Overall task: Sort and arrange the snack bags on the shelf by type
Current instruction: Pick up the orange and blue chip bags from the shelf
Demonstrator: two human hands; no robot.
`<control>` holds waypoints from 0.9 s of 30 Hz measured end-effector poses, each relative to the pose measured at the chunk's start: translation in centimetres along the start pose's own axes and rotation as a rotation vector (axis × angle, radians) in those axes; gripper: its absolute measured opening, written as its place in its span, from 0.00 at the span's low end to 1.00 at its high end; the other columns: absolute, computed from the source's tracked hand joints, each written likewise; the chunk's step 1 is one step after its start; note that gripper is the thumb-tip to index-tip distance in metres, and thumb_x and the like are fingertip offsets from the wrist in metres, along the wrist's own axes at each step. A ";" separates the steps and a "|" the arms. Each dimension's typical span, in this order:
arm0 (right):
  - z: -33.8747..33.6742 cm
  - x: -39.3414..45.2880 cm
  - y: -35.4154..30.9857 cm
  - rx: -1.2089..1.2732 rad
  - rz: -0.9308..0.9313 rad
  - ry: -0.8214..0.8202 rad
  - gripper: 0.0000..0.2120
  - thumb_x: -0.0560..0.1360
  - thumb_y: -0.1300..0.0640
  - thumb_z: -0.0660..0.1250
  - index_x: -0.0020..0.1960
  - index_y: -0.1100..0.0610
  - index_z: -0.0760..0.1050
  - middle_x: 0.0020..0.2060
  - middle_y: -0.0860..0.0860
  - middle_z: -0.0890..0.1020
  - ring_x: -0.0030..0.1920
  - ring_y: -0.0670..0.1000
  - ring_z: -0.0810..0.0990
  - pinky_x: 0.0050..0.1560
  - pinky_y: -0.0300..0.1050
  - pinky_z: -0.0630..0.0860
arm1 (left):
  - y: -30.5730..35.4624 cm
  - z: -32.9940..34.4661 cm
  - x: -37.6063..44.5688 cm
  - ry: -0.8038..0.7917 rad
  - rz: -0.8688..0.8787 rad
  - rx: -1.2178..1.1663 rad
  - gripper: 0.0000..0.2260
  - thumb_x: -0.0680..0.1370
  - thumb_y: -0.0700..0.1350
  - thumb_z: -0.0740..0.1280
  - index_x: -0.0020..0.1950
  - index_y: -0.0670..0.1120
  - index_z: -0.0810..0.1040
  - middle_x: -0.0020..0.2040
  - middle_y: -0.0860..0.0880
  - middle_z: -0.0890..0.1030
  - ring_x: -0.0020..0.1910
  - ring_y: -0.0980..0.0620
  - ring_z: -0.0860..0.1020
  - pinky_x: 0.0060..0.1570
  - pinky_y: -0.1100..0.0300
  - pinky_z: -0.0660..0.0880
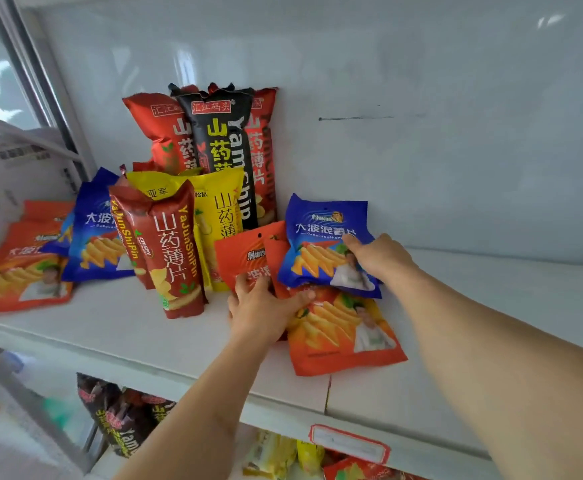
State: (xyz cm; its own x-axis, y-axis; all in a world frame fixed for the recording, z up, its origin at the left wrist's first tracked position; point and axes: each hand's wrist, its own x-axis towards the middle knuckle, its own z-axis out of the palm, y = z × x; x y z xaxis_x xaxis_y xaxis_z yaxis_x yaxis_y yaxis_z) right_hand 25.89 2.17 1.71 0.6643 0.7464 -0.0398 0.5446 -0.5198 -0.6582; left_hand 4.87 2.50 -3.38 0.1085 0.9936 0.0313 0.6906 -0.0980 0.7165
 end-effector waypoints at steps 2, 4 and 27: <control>0.2 1.0 0.3 0.116 -0.008 -0.079 0.28 0.72 0.28 0.63 0.39 0.55 0.76 0.47 0.54 0.82 0.47 0.56 0.81 0.53 0.52 0.78 | 0.0 0.1 0.2 0.019 0.013 -0.011 0.40 0.66 0.72 0.71 0.73 0.56 0.71 0.82 0.49 0.55 0.79 0.39 0.55 0.75 0.40 0.58; 0.3 1.8 0.4 0.142 -0.010 -0.077 0.29 0.69 0.28 0.67 0.37 0.55 0.74 0.44 0.53 0.82 0.44 0.56 0.82 0.48 0.49 0.78 | -0.3 0.2 0.2 0.026 0.021 -0.047 0.36 0.65 0.71 0.73 0.70 0.58 0.74 0.81 0.50 0.56 0.78 0.40 0.57 0.75 0.42 0.59; -0.2 4.1 2.2 0.606 0.046 -0.229 0.07 0.77 0.55 0.71 0.47 0.56 0.73 0.51 0.57 0.83 0.50 0.57 0.84 0.51 0.53 0.82 | -1.7 -0.8 1.5 0.164 -0.019 -0.447 0.09 0.74 0.51 0.77 0.47 0.57 0.77 0.68 0.46 0.75 0.63 0.44 0.76 0.67 0.49 0.71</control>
State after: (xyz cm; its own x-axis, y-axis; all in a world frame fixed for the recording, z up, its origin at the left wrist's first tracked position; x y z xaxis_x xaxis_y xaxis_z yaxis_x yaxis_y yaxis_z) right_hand 29.93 4.05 0.22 0.5172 0.8338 -0.1931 0.0883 -0.2764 -0.9570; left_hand 3.31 4.22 -4.01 -0.0407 0.9942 0.0991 0.3119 -0.0815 0.9466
